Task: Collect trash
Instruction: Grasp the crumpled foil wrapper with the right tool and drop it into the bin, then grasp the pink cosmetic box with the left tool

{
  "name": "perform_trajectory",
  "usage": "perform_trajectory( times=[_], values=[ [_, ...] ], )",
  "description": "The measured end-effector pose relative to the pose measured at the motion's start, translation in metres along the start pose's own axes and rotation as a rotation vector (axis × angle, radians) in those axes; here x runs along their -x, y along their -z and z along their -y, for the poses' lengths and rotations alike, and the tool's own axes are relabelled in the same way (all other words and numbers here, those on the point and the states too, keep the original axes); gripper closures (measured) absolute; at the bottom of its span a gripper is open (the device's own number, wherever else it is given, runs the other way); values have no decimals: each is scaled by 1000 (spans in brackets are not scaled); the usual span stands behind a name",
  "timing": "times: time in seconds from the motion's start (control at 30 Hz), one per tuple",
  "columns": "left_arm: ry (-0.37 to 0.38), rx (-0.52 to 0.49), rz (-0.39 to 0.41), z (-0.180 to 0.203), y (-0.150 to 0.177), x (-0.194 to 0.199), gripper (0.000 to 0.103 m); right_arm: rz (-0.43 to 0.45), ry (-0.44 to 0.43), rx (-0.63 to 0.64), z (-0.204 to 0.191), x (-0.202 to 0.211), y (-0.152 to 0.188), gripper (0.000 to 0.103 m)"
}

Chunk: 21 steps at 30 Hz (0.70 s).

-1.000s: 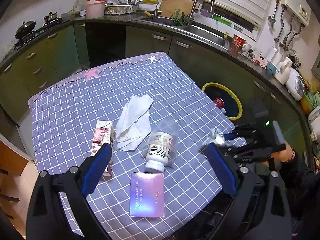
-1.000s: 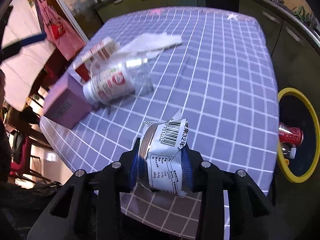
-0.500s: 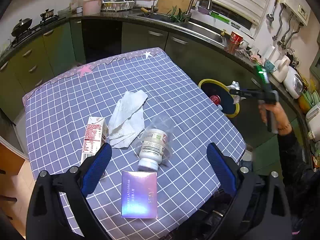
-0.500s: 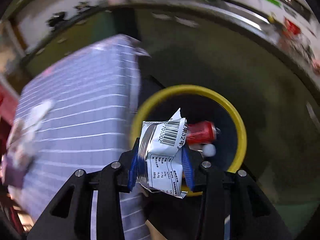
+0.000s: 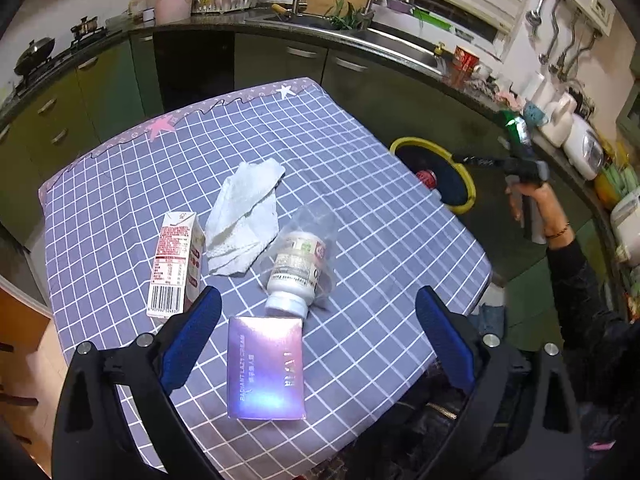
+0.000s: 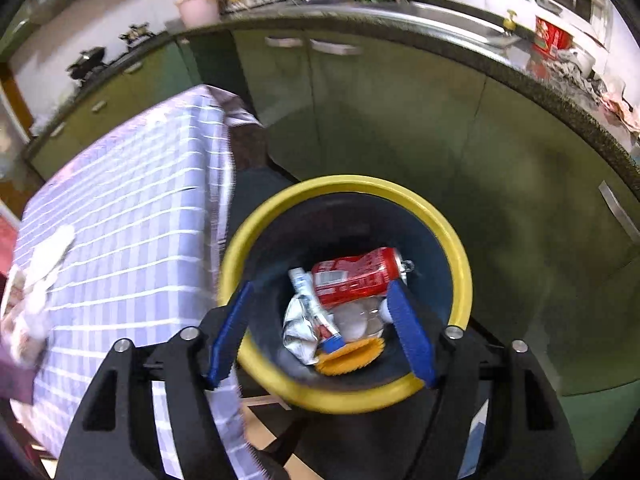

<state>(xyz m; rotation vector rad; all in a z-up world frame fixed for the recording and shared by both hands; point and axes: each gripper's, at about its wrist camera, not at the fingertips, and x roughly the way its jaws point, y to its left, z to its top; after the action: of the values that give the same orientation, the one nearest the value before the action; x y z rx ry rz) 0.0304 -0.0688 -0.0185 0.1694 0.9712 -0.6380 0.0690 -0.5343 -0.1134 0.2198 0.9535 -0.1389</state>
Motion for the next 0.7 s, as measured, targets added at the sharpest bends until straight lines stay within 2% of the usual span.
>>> perform_trajectory(
  times=[0.3,0.47,0.7],
  values=[
    [-61,-14,-69,2,29,-26,8,71,-94,41,-36,49,38,34],
    [-74,32,-102,-8,41,-36,8,83,-148,48,-50,59,51,34],
    [-76,72,-131,-18,53,-55,8,84,-224,22,-63,53,59,34]
  ],
)
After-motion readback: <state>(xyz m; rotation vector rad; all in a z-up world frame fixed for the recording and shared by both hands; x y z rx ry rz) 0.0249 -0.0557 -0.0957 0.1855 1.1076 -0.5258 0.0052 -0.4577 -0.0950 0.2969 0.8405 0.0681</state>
